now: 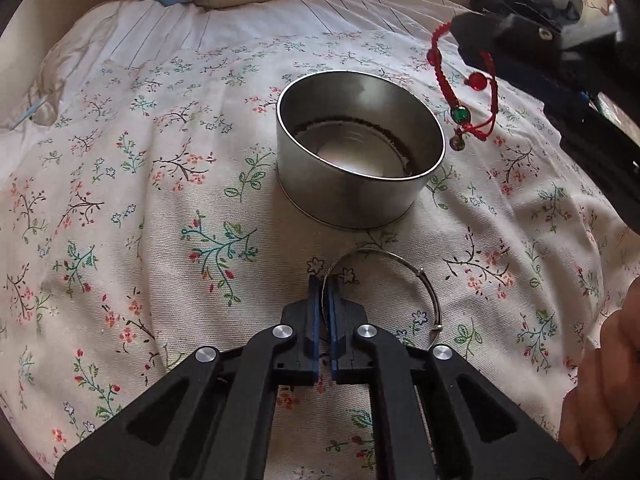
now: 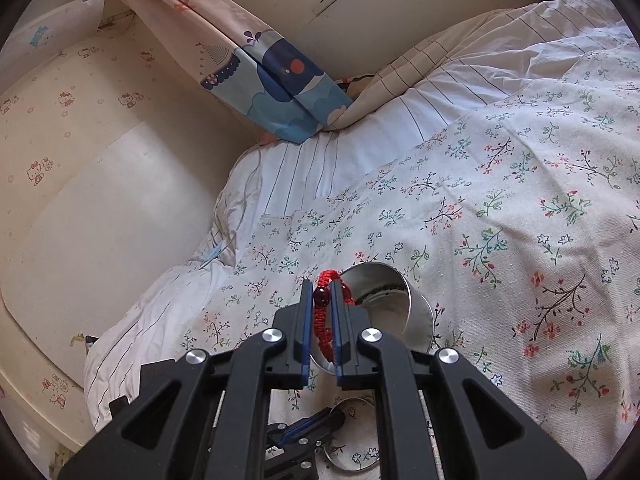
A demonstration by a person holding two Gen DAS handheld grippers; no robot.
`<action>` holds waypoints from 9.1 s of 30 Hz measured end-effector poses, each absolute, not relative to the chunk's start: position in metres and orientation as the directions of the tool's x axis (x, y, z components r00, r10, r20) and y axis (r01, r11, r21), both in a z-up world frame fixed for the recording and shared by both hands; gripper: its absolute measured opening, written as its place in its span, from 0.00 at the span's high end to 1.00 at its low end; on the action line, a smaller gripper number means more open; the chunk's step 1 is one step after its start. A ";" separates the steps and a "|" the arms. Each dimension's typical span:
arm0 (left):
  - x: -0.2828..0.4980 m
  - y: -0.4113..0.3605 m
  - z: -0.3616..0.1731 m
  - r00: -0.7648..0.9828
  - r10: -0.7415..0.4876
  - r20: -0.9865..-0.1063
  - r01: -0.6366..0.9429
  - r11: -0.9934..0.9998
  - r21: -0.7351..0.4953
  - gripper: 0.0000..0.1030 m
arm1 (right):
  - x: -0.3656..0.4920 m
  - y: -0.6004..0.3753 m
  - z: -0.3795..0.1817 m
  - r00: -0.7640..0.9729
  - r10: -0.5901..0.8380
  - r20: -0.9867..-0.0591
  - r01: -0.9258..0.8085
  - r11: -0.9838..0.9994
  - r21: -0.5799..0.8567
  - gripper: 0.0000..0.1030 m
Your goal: Organize jewelry
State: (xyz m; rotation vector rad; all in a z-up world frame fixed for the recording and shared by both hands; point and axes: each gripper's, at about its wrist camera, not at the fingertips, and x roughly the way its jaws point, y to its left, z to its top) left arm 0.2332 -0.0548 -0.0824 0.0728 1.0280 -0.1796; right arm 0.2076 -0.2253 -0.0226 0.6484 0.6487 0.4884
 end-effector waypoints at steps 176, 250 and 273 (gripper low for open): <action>0.098 0.022 -0.010 0.737 -0.311 -0.601 0.116 0.933 -0.341 0.90 | 0.090 -0.175 -0.083 0.324 0.463 -0.825 -0.277 0.880 0.385 0.89; 0.144 -0.003 0.009 0.808 -0.261 -0.528 0.090 0.941 -0.327 0.90 | 0.121 -0.258 0.006 0.675 0.696 -0.244 -0.265 0.538 0.801 0.96; 0.259 -0.027 -0.030 0.756 -0.243 -0.607 0.020 0.937 -0.349 0.89 | 0.251 -0.222 -0.036 0.647 0.666 -0.371 -0.196 0.615 0.763 0.95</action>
